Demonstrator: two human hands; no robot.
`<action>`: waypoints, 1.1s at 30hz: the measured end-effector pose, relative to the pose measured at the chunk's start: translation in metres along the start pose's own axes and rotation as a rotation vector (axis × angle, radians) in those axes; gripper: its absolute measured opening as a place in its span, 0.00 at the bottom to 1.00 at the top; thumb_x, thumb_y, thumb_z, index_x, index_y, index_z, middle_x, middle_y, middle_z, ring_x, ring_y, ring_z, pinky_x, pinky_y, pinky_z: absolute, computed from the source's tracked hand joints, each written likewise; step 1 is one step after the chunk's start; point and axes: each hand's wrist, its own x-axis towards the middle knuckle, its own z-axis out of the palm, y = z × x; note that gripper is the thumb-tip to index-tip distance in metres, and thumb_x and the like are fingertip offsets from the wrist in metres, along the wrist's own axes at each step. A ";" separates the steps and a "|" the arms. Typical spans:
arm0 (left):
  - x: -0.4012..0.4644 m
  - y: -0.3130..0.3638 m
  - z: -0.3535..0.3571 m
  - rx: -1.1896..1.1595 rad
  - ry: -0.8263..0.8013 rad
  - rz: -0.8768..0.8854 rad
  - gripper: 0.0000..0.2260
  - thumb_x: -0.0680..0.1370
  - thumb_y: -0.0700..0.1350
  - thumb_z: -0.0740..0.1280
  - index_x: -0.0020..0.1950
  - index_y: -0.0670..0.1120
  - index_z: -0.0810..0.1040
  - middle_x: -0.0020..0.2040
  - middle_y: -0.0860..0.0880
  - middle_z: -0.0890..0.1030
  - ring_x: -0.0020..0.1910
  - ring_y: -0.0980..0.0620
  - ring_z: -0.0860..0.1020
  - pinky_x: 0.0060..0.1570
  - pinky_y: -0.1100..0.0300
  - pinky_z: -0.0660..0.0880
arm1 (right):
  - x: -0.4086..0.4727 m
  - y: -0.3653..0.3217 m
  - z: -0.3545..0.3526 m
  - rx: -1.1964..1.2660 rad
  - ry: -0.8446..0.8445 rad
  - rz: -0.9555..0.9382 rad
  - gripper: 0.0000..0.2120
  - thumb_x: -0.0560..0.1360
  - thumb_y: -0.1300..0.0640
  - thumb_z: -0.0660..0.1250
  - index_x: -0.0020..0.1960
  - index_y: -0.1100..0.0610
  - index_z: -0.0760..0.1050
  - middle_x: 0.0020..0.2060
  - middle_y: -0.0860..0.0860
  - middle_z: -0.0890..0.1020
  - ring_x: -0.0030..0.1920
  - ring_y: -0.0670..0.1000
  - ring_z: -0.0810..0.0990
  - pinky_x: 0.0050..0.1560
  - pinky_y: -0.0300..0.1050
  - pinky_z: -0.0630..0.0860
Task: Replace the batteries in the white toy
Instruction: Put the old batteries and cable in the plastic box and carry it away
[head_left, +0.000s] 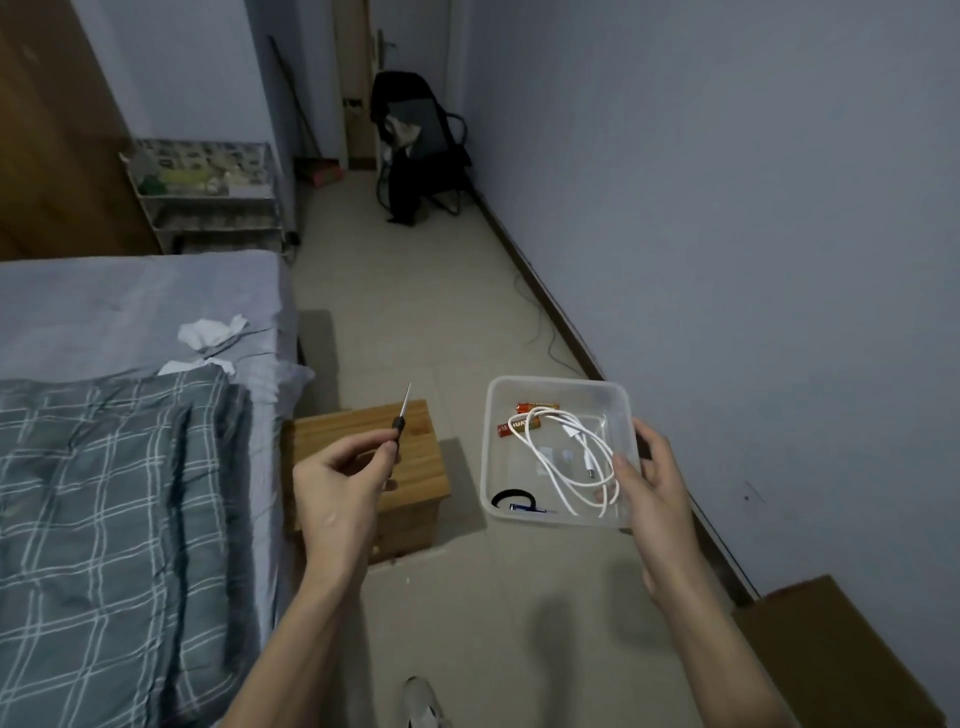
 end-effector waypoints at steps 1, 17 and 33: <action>0.019 -0.001 0.007 0.009 0.002 -0.003 0.10 0.77 0.33 0.73 0.50 0.46 0.88 0.42 0.46 0.88 0.42 0.51 0.85 0.36 0.60 0.83 | 0.020 -0.003 0.010 0.006 -0.012 0.006 0.28 0.69 0.36 0.68 0.69 0.32 0.71 0.64 0.54 0.81 0.64 0.57 0.82 0.65 0.66 0.78; 0.235 -0.061 0.061 0.050 0.362 -0.118 0.10 0.76 0.33 0.73 0.48 0.47 0.89 0.40 0.44 0.88 0.41 0.48 0.86 0.35 0.61 0.79 | 0.287 0.022 0.190 -0.025 -0.373 0.020 0.21 0.83 0.54 0.67 0.71 0.36 0.70 0.60 0.49 0.84 0.54 0.49 0.86 0.53 0.50 0.82; 0.343 -0.307 0.019 0.216 0.468 -0.236 0.08 0.76 0.33 0.74 0.51 0.44 0.88 0.44 0.44 0.88 0.44 0.47 0.87 0.40 0.56 0.84 | 0.380 0.248 0.370 -0.243 -0.496 0.071 0.23 0.76 0.43 0.66 0.70 0.33 0.70 0.59 0.45 0.82 0.58 0.55 0.83 0.59 0.62 0.80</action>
